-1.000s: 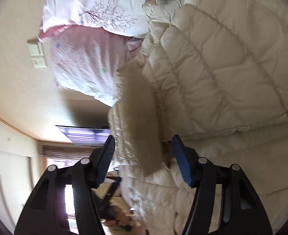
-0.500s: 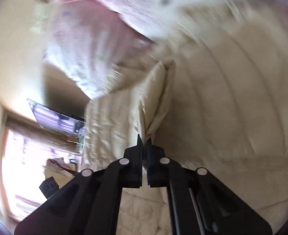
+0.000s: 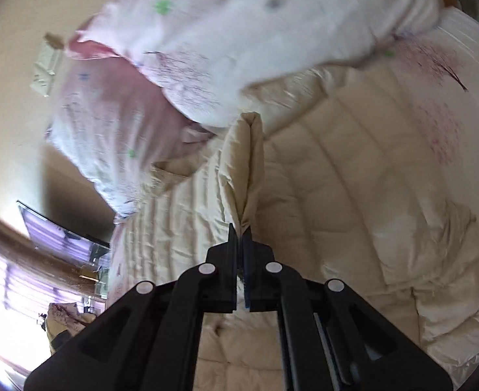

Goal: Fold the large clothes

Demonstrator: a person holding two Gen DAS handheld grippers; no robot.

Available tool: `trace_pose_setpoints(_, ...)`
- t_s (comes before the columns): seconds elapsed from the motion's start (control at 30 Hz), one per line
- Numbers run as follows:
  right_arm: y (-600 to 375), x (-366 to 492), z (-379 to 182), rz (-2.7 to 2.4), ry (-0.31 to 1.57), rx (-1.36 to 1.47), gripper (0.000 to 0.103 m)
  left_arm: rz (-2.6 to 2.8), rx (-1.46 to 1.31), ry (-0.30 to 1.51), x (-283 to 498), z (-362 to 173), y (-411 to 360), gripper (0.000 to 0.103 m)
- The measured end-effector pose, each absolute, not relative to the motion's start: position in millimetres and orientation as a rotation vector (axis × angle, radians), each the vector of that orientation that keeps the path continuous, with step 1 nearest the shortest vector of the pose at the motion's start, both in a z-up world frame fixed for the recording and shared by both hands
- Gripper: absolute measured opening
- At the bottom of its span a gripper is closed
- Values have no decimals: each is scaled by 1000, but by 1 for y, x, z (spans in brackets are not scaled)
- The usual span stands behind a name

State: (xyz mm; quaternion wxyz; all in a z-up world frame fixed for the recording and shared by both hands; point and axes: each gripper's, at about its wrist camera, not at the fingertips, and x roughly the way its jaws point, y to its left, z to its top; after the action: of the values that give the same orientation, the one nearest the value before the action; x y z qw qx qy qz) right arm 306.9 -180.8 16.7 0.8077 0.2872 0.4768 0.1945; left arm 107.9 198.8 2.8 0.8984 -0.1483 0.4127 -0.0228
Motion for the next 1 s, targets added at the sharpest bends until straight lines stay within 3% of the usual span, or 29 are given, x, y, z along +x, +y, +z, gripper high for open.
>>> trace_pose_setpoints(0.27, -194, 292, -13, 325, 1119, 606, 5, -10, -269, 830, 104, 5, 198, 93)
trace_pose_setpoints(0.33, -191, 294, -18, 291, 1134, 531, 23, 9, -257, 821, 103, 6, 197, 97)
trace_pose_setpoints(0.5, -194, 280, 5, 232, 1007, 448, 35, 22, -237, 733, 87, 12, 198, 97)
trace_pose_setpoints(0.63, -190, 268, 26, 352, 931, 423, 35, 10, -257, 674, 71, 16, 205, 97)
trace_pose_setpoints(0.73, -179, 266, 25, 448, 956, 397, 34, 6, -271, 756, 74, 12, 209, 99)
trace_pose_setpoints(0.87, -162, 280, 0, 435, 1092, 339, 34, 71, -294, 842, 71, 3, 214, 102)
trace_pose_setpoints(1.0, -159, 292, -25, 397, 1178, 316, 27, 94, -332, 903, 67, -1, 220, 102)
